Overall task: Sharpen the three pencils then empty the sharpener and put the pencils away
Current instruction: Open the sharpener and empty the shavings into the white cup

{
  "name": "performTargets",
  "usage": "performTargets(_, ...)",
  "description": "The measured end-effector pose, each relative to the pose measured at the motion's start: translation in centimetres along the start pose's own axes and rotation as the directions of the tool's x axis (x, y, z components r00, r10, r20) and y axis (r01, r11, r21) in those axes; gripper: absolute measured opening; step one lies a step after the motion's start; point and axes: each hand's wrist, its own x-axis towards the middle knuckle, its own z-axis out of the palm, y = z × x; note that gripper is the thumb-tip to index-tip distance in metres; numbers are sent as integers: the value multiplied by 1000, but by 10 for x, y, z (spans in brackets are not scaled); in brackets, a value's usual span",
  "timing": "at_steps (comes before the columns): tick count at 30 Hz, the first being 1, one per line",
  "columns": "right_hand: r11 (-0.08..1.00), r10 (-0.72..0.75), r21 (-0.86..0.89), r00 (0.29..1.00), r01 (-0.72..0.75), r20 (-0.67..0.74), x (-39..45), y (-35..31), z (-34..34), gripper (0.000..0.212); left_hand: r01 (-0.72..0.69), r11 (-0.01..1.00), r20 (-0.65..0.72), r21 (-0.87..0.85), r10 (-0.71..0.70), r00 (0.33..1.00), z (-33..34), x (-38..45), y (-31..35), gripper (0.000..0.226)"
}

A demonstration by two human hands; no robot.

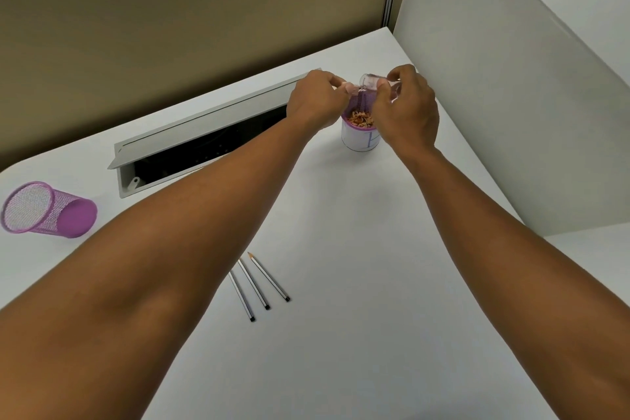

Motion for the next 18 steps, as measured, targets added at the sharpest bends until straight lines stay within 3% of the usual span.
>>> performTargets(5, 954, 185, 220, 976, -206, 112, -5, 0, -7, 28, 17, 986, 21, -163, -14, 1000, -3, -4, -4, 10)
performTargets(7, 928, 200, 282, 965, -243, 171, -9, 0, -11, 27, 21, 976, 40, -217, -12, 999, -6, -8, -5, 13)
performTargets(18, 947, 78, 278, 954, -162, 289, -40, -20, -28, 27, -51, 957, -2, -287, 53, 999, -47, -57, -12, 26)
